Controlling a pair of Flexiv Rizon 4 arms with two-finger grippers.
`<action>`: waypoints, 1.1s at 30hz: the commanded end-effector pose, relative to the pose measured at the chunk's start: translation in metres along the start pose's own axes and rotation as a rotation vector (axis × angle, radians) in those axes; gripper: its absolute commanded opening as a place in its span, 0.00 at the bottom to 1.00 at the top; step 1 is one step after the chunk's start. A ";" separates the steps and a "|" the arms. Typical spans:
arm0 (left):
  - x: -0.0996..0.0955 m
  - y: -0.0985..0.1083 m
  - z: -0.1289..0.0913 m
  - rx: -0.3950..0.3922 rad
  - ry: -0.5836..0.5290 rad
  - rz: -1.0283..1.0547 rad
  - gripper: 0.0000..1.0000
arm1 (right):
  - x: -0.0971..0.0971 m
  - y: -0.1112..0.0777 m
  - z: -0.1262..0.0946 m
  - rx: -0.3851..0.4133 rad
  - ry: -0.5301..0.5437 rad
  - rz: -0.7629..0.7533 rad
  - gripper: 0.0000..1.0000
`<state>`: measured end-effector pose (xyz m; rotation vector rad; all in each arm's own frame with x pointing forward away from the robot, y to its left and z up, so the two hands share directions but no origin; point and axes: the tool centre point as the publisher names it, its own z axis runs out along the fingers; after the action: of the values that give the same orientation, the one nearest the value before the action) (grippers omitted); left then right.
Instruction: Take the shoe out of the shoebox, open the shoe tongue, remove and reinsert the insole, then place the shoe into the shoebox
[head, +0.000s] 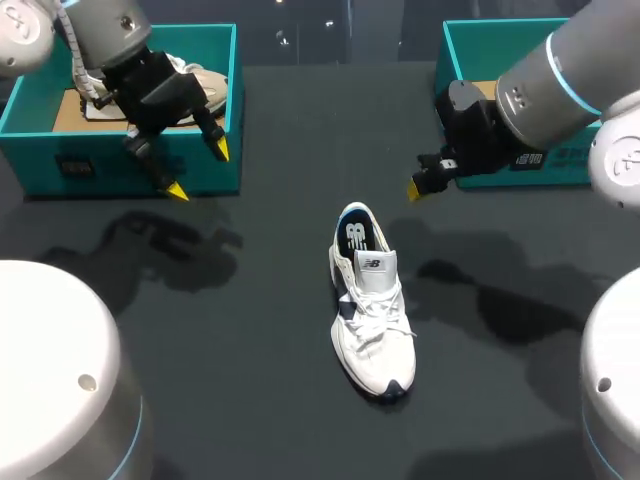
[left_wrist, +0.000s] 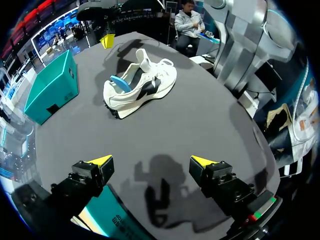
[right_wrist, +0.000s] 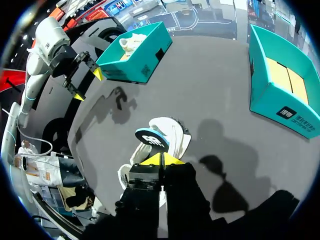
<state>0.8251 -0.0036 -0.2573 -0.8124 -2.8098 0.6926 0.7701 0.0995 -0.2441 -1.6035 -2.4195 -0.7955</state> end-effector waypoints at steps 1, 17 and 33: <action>-0.003 0.002 -0.002 -0.026 0.007 0.020 1.00 | 0.003 0.003 0.000 0.027 -0.154 0.002 0.00; -0.011 0.053 -0.054 -0.096 0.074 0.141 1.00 | 0.058 -0.017 0.035 -0.108 -0.341 0.180 0.00; -0.017 0.072 -0.058 -0.114 0.071 0.095 1.00 | 0.057 -0.004 0.067 -0.113 -0.325 0.187 0.00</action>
<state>0.8836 0.0610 -0.2394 -0.9852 -2.7881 0.5047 0.7461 0.1662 -0.2662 -2.1117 -2.4157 -0.6984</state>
